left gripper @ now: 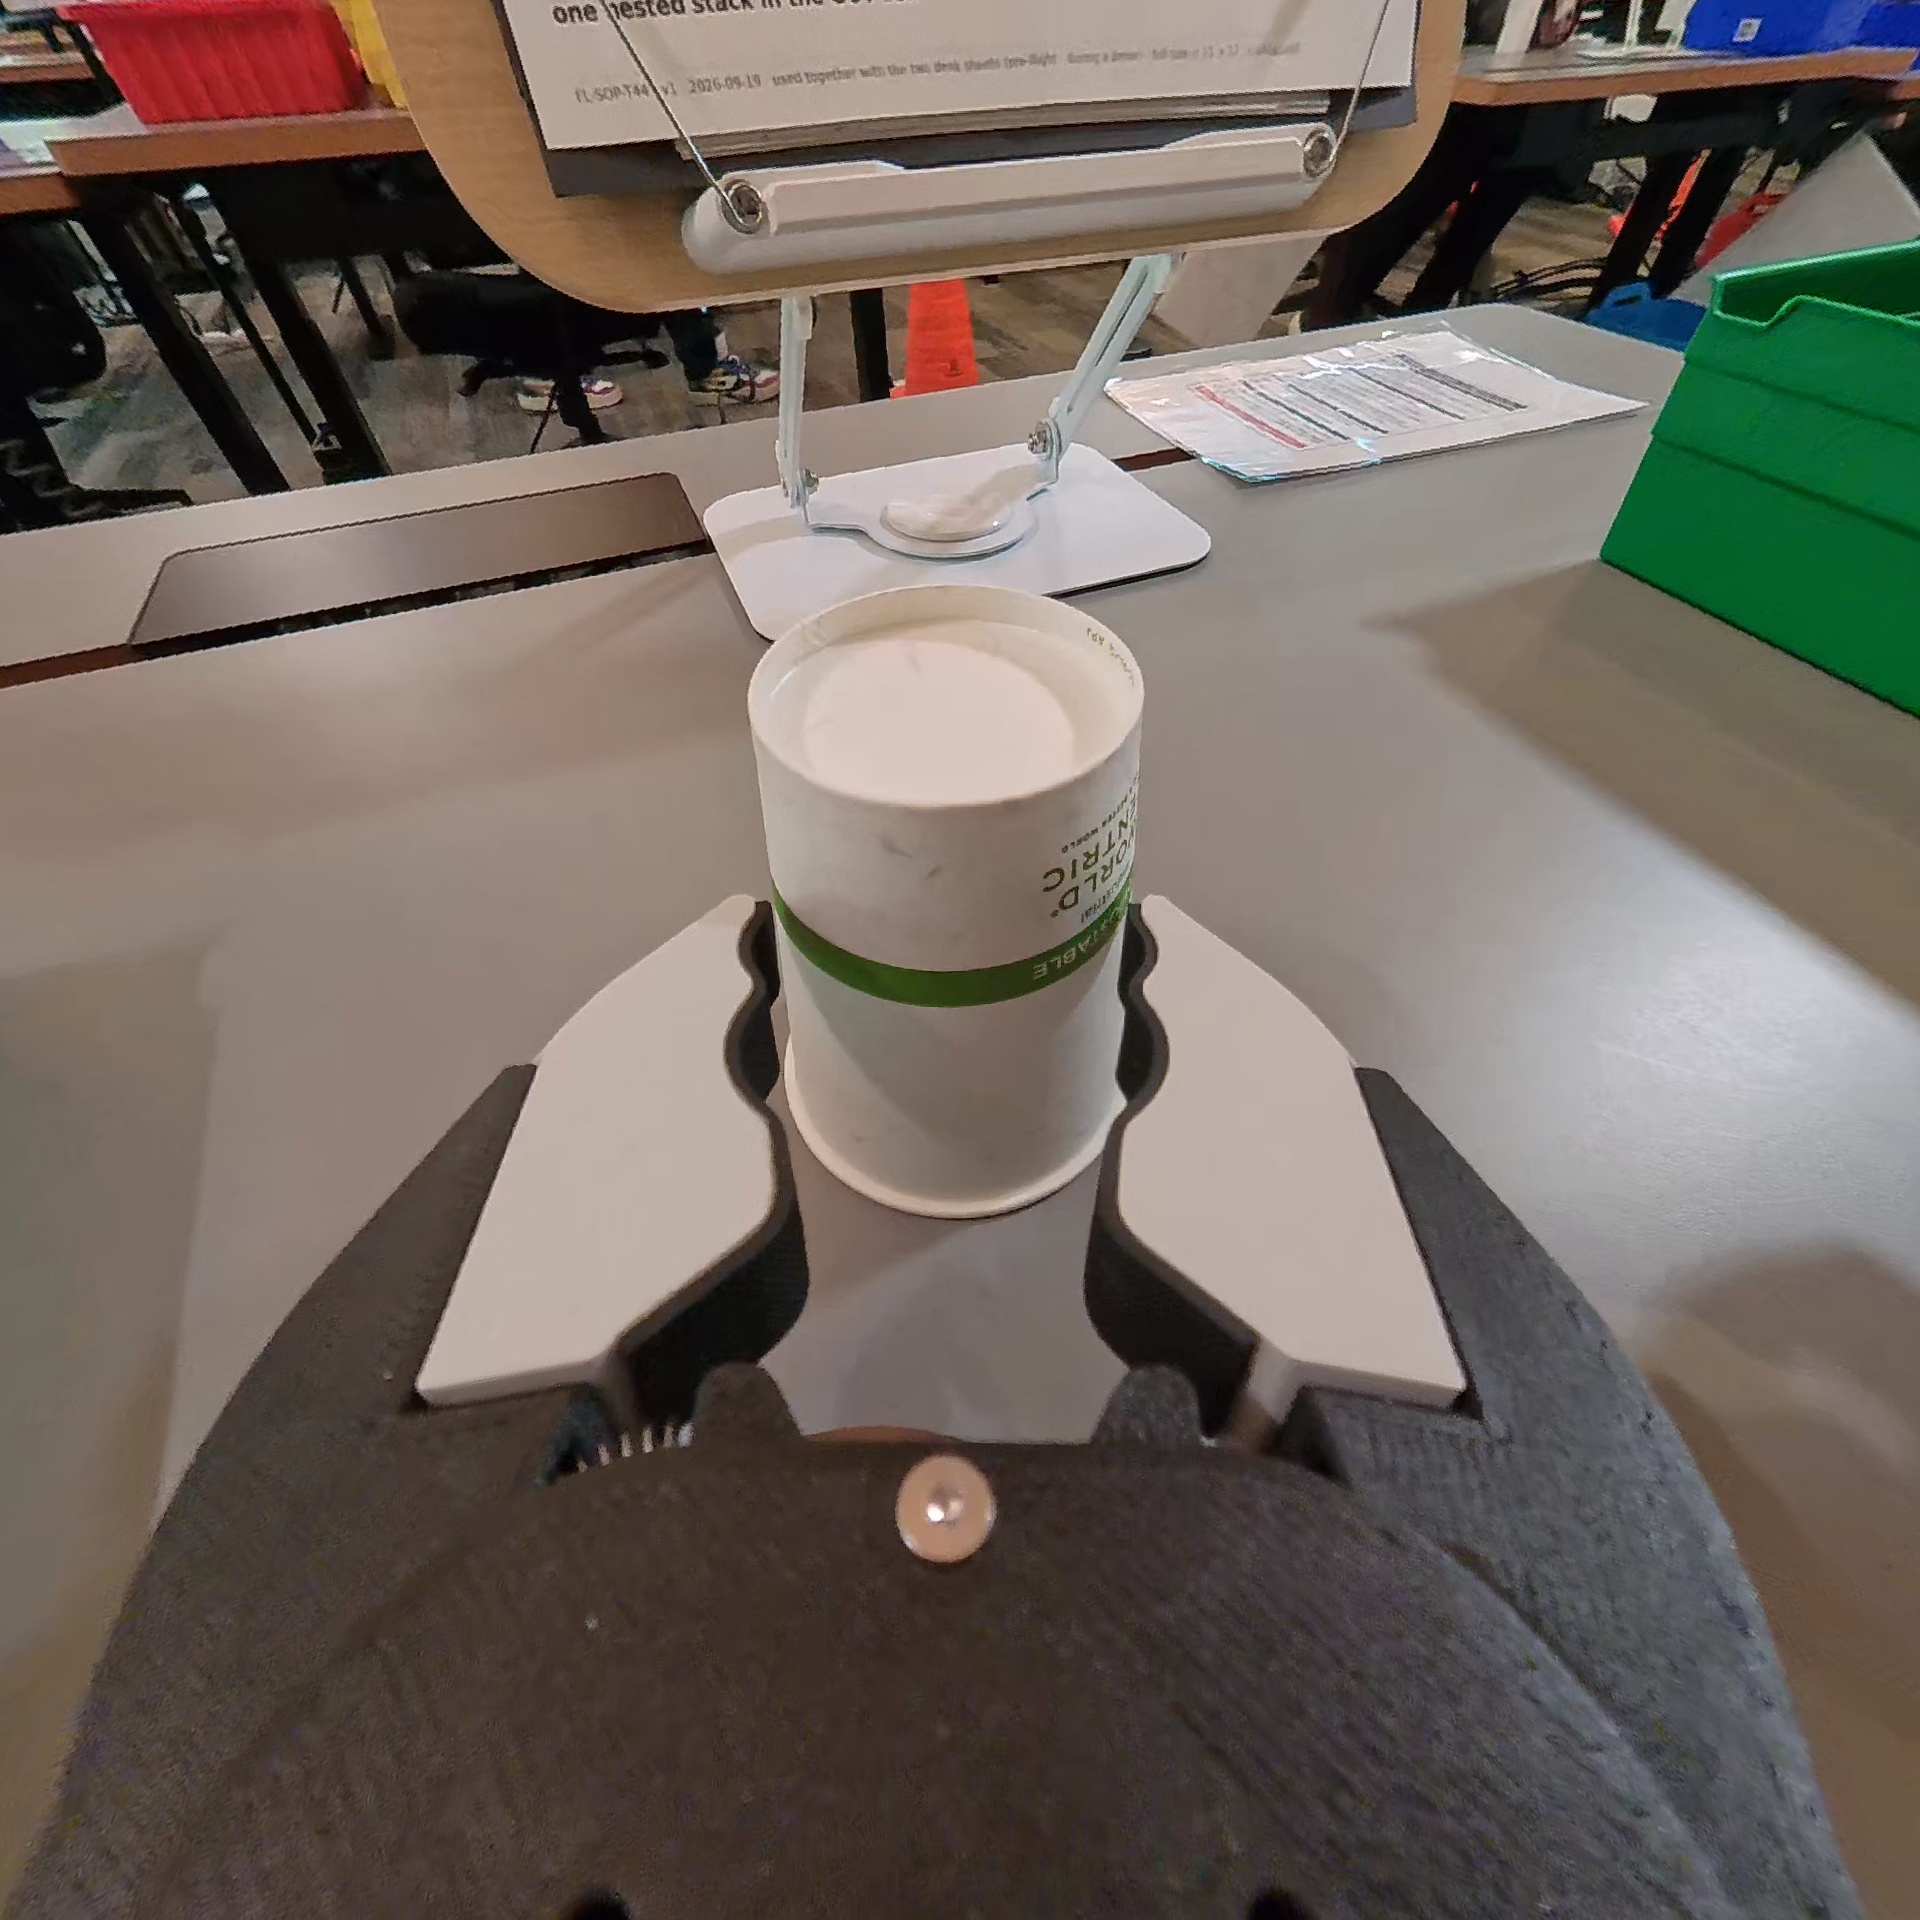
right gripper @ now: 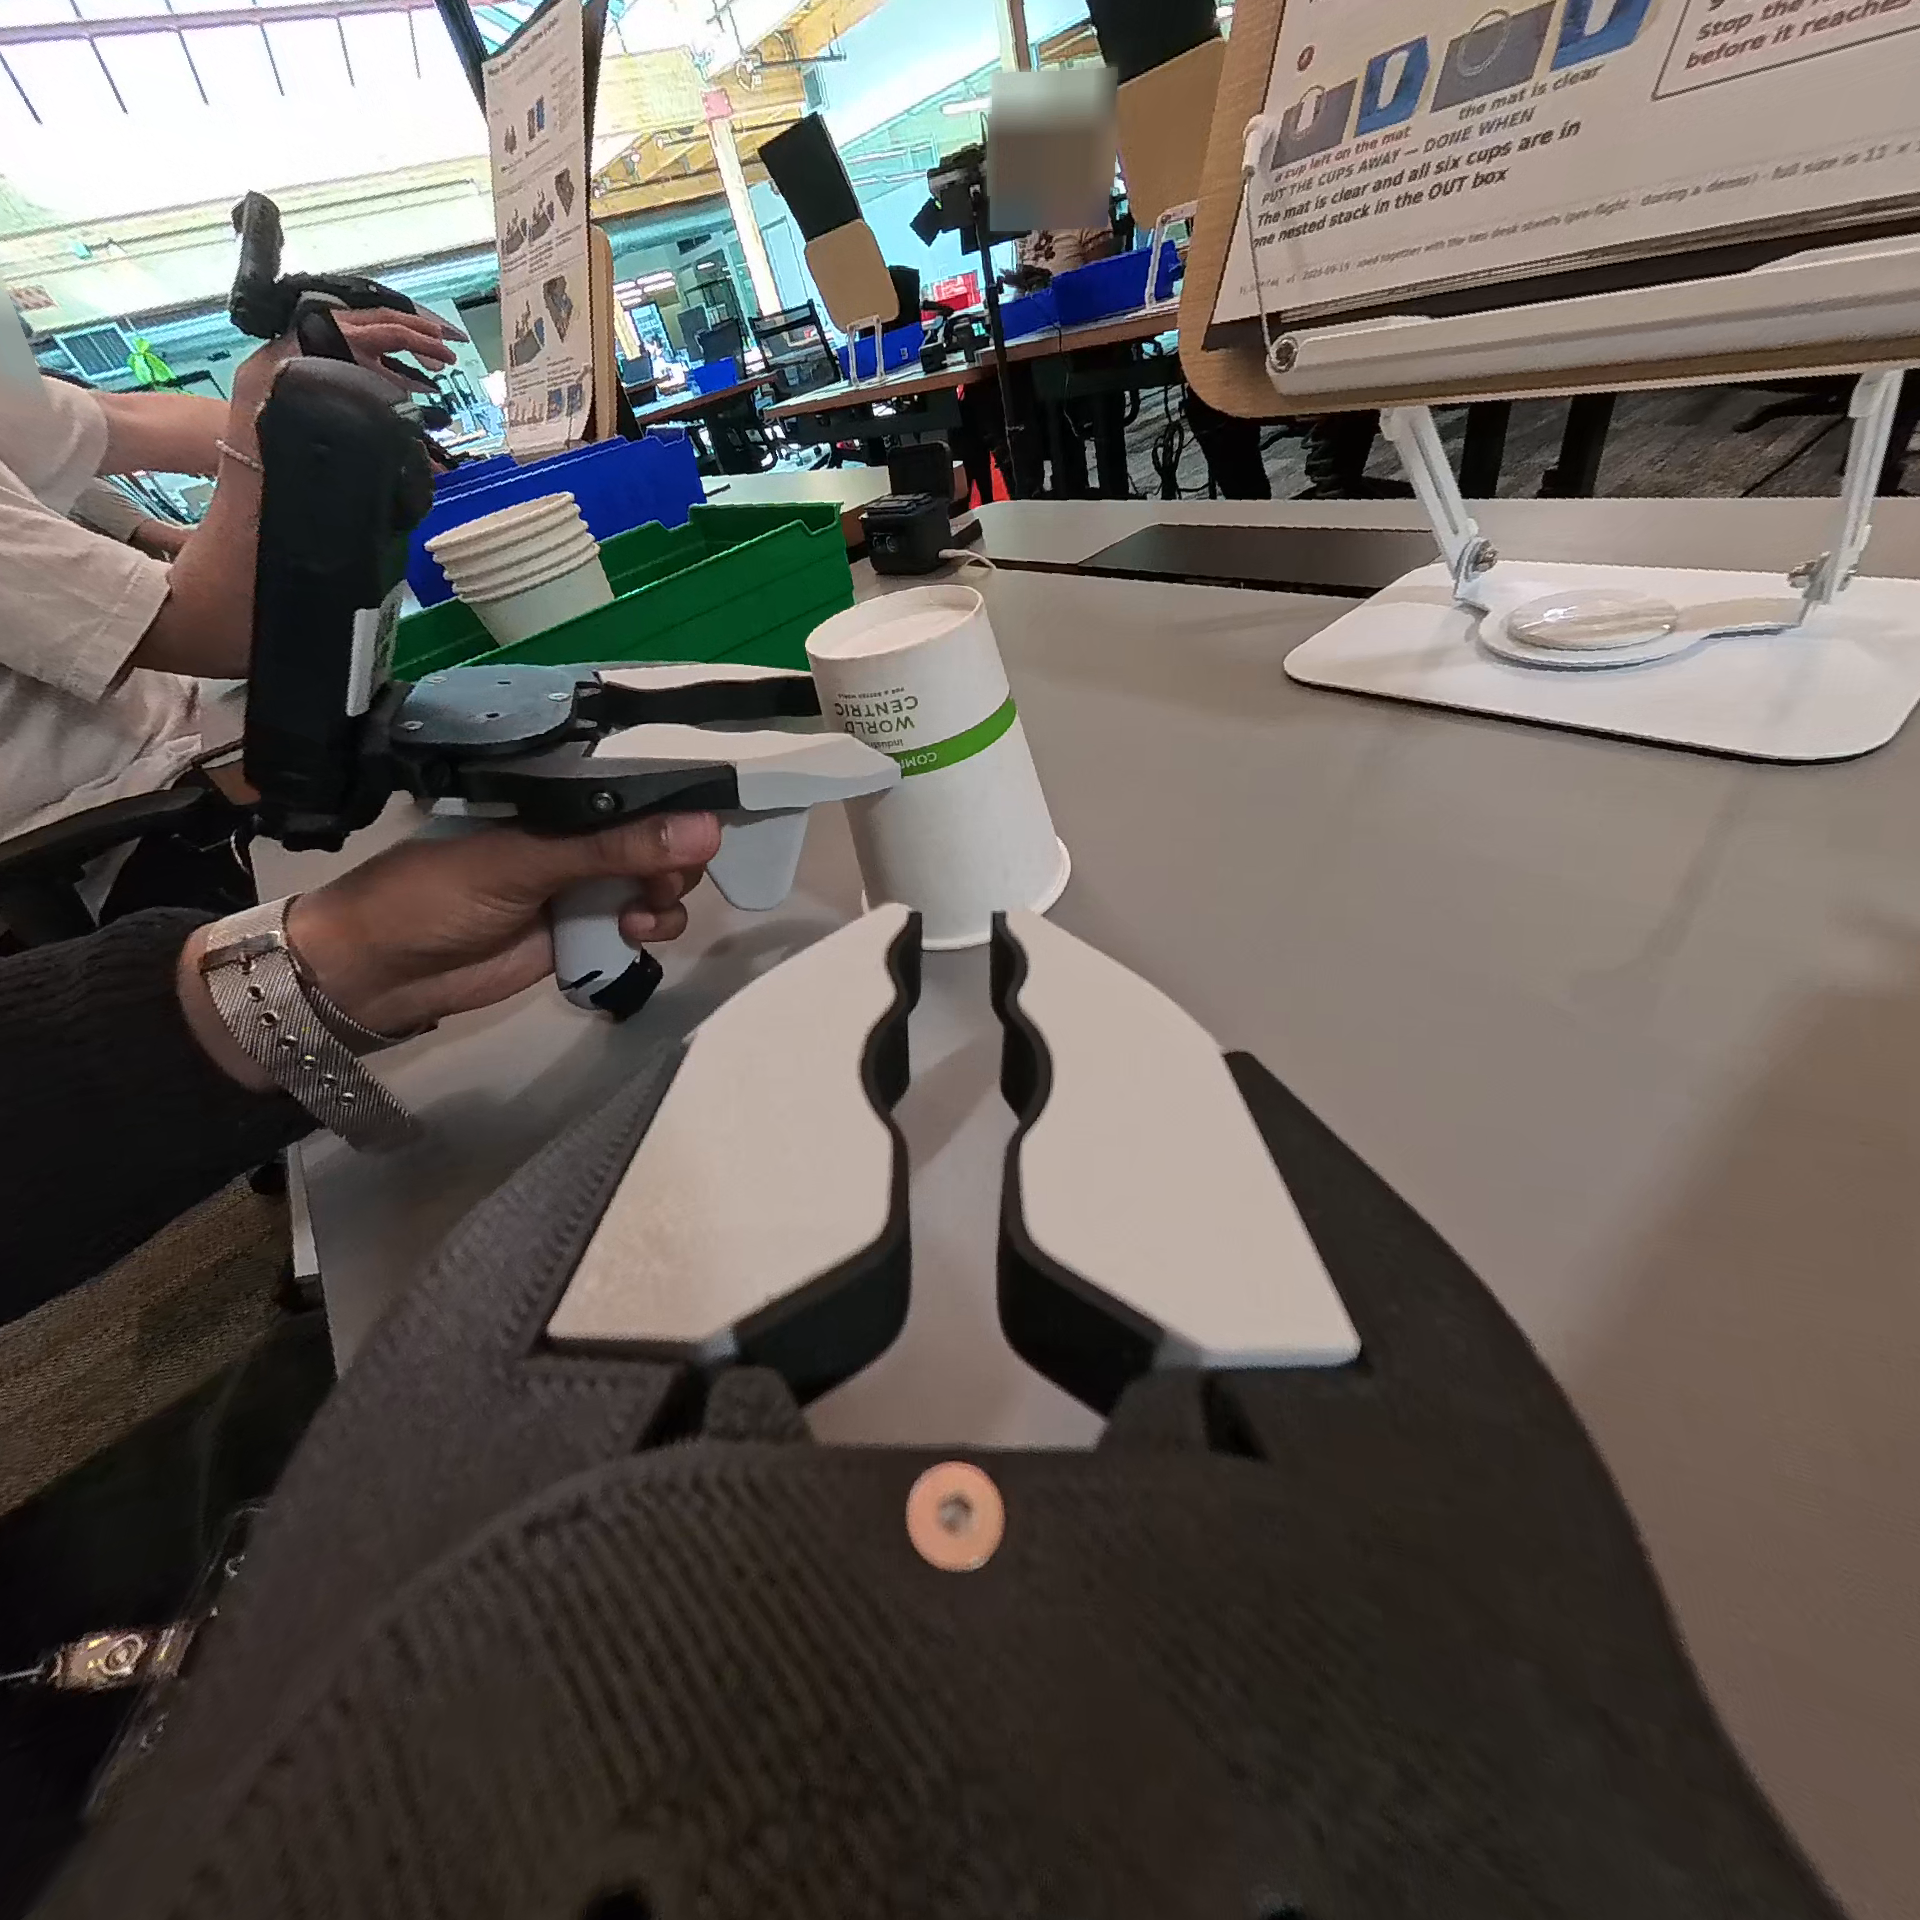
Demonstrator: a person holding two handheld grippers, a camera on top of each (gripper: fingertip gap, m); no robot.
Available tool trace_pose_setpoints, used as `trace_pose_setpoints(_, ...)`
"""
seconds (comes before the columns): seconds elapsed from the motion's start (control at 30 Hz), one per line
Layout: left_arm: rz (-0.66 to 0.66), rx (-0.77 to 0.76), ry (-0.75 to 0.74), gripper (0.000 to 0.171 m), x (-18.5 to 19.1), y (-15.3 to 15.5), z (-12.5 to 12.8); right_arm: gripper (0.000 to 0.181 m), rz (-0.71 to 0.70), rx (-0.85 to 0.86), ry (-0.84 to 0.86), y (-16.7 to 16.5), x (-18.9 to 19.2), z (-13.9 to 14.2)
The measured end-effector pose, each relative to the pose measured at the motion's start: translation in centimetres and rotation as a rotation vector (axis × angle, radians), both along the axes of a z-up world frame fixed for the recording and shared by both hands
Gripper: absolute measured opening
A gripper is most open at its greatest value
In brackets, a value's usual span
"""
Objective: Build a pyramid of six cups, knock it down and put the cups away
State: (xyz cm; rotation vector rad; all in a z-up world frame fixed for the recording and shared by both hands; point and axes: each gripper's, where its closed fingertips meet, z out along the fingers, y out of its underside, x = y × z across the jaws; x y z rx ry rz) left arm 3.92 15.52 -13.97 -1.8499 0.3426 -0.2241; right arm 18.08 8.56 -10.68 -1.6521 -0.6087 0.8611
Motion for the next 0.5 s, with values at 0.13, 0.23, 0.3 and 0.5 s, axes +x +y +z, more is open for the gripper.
trace_pose_setpoints(0.13,0.001,-0.003,-0.006,0.065,0.0,0.2,0.0,0.013,-0.015,0.009,-0.015,0.1,0.4,-0.1)
trace_pose_setpoints(0.23,-0.007,-0.014,-0.007,0.068,0.3,0.5,-0.2,0.013,-0.026,0.006,-0.016,0.1,0.8,-0.2)
trace_pose_setpoints(0.3,-0.027,-0.038,-0.006,0.078,0.7,0.7,-0.5,0.012,-0.036,0.008,-0.021,0.1,1.2,-0.2)
trace_pose_setpoints(0.5,-0.012,-0.071,-0.009,0.086,0.6,1.9,-0.9,0.012,-0.069,0.011,-0.035,0.0,2.3,-0.5)
